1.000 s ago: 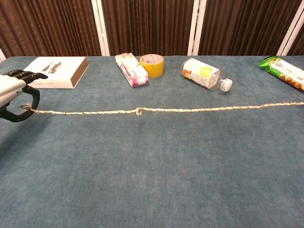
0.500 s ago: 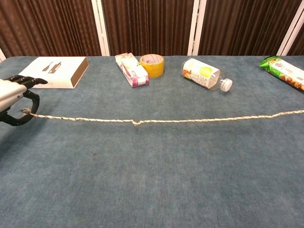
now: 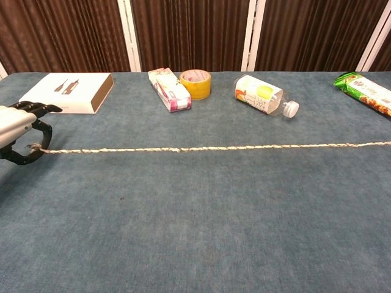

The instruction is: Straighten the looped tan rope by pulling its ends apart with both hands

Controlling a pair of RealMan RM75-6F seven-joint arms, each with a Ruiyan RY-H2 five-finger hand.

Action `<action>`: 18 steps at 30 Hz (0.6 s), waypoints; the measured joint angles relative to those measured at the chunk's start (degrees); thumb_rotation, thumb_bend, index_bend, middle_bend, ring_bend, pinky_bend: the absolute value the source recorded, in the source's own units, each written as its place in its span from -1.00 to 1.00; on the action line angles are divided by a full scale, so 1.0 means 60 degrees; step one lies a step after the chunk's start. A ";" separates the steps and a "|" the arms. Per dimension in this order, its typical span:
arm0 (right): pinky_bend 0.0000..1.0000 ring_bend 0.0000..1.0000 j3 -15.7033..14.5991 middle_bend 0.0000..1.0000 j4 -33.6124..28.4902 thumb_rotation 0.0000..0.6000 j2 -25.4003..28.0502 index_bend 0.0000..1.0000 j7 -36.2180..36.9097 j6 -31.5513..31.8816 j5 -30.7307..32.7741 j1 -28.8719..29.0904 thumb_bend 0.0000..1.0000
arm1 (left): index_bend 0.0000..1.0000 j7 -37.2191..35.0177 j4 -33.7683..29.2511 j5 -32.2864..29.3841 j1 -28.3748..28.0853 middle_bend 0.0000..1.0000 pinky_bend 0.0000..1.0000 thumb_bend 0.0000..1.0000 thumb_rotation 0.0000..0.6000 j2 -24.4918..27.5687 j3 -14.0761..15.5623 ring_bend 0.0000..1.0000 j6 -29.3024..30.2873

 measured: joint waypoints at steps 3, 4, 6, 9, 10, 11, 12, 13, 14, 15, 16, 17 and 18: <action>-1.00 -1.00 -0.0009 -1.00 0.0124 1.00 -0.0120 0.31 -0.0033 -0.0088 -0.0006 0.0009 0.15 | 0.16 0.0057 0.0137 0.0040 -0.0021 -0.89 -0.85 -0.09 1.00 -0.0074 0.0077 -1.00 -0.0131; -1.00 -1.00 -0.0015 -1.00 0.0171 1.00 -0.0165 0.29 -0.0044 -0.0112 -0.0017 0.0012 0.15 | 0.15 0.0067 0.0173 0.0063 -0.0030 -0.89 -0.85 -0.09 1.00 -0.0104 0.0106 -1.00 -0.0163; -1.00 -1.00 -0.0022 -1.00 0.0248 1.00 -0.0239 0.26 -0.0063 -0.0139 -0.0033 0.0016 0.15 | 0.15 0.0056 0.0242 0.0114 -0.0051 -0.89 -0.85 -0.09 1.00 -0.0166 0.0141 -1.00 -0.0194; -1.00 -1.00 -0.0024 -1.00 0.0366 1.00 -0.0352 0.25 -0.0074 -0.0172 -0.0055 0.0015 0.15 | 0.15 0.0038 0.0254 0.0145 -0.0066 -0.89 -0.85 -0.09 1.00 -0.0246 0.0149 -1.00 -0.0178; -1.00 -1.00 -0.0024 -1.00 0.0407 1.00 -0.0383 0.23 -0.0079 -0.0176 -0.0068 0.0012 0.15 | 0.14 0.0027 0.0261 0.0148 -0.0065 -0.89 -0.85 -0.09 1.00 -0.0252 0.0153 -1.00 -0.0186; -1.00 -1.00 -0.0024 -1.00 0.0432 1.00 -0.0400 0.21 -0.0081 -0.0181 -0.0080 0.0008 0.15 | 0.13 0.0013 0.0293 0.0156 -0.0067 -0.89 -0.85 -0.09 1.00 -0.0263 0.0162 -1.00 -0.0199; -1.00 -1.00 -0.0022 -1.00 0.0449 1.00 -0.0411 0.19 -0.0079 -0.0186 -0.0090 0.0002 0.15 | 0.11 -0.0006 0.0345 0.0179 -0.0071 -0.89 -0.85 -0.09 1.00 -0.0278 0.0182 -1.00 -0.0219; -1.00 -1.00 -0.0016 -1.00 0.0467 1.00 -0.0416 0.15 -0.0081 -0.0198 -0.0100 -0.0004 0.15 | 0.08 -0.0023 0.0368 0.0197 -0.0072 -0.89 -0.85 -0.09 1.00 -0.0293 0.0197 -1.00 -0.0227; -1.00 -1.00 -0.0015 -1.00 0.0471 1.00 -0.0417 0.09 -0.0083 -0.0202 -0.0103 -0.0006 0.15 | 0.03 -0.0031 0.0372 0.0205 -0.0072 -0.89 -0.85 -0.09 1.00 -0.0301 0.0201 -1.00 -0.0227; -1.00 -1.00 -0.0014 -1.00 0.0477 1.00 -0.0419 0.04 -0.0087 -0.0209 -0.0105 -0.0010 0.15 | -0.02 -0.0044 0.0370 0.0214 -0.0071 -0.90 -0.85 -0.09 1.00 -0.0305 0.0205 -1.00 -0.0225; -1.00 -1.00 -0.0015 -1.00 0.0484 1.00 -0.0421 0.02 -0.0094 -0.0219 -0.0107 -0.0015 0.15 | -0.07 -0.0050 0.0360 0.0218 -0.0069 -0.90 -0.85 -0.09 1.00 -0.0303 0.0209 -1.00 -0.0227; -1.00 -1.00 -0.0015 -1.00 0.0487 1.00 -0.0422 -0.02 -0.0100 -0.0228 -0.0107 -0.0020 0.15 | -0.12 -0.0053 0.0353 0.0221 -0.0067 -0.90 -0.85 -0.09 1.00 -0.0300 0.0214 -1.00 -0.0233; -1.00 -1.00 -0.0016 -1.00 0.0487 1.00 -0.0423 -0.08 -0.0102 -0.0229 -0.0106 -0.0021 0.15 | -0.17 -0.0054 0.0352 0.0222 -0.0067 -0.90 -0.85 -0.09 1.00 -0.0299 0.0214 -1.00 -0.0234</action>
